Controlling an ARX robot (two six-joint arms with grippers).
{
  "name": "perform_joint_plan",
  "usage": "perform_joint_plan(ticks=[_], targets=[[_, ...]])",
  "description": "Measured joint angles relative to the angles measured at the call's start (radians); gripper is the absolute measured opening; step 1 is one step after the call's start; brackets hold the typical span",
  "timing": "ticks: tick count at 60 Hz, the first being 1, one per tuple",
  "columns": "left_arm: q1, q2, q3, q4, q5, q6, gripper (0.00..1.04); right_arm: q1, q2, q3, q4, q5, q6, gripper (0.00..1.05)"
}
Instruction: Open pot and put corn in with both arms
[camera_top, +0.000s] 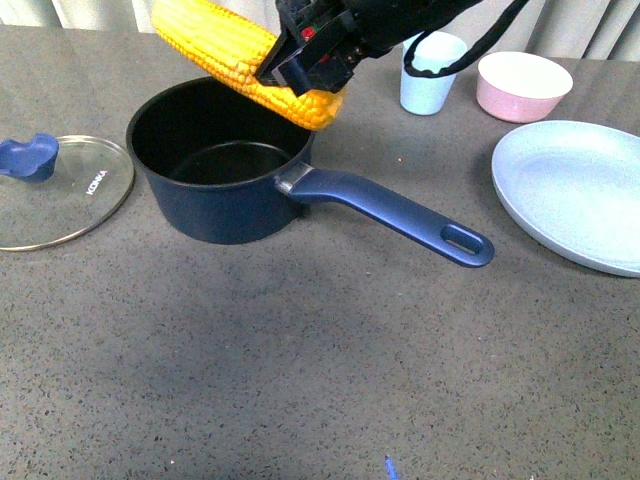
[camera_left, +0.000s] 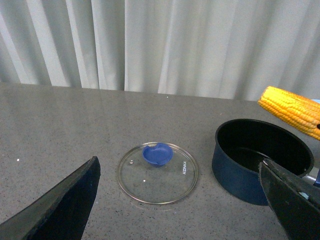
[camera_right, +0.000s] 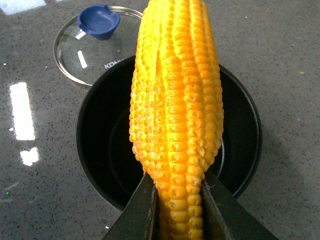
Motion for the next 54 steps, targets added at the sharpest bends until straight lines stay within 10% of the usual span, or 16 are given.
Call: perform_joint_plan(ticks=[16, 43, 54], targets=[[0.0, 0.0, 0.0, 0.0, 0.0, 0.0, 0.96, 0.045, 0.058, 0.067, 0.014, 0.029, 0.014, 0.16], [0.0, 0.0, 0.0, 0.0, 0.0, 0.0, 0.96, 0.049, 0.075, 0.055, 0.071, 0.047, 0.068, 0.93], [0.0, 0.0, 0.0, 0.0, 0.0, 0.0, 0.96, -0.013, 0.031, -0.016, 0.137, 0.018, 0.12, 0.96]])
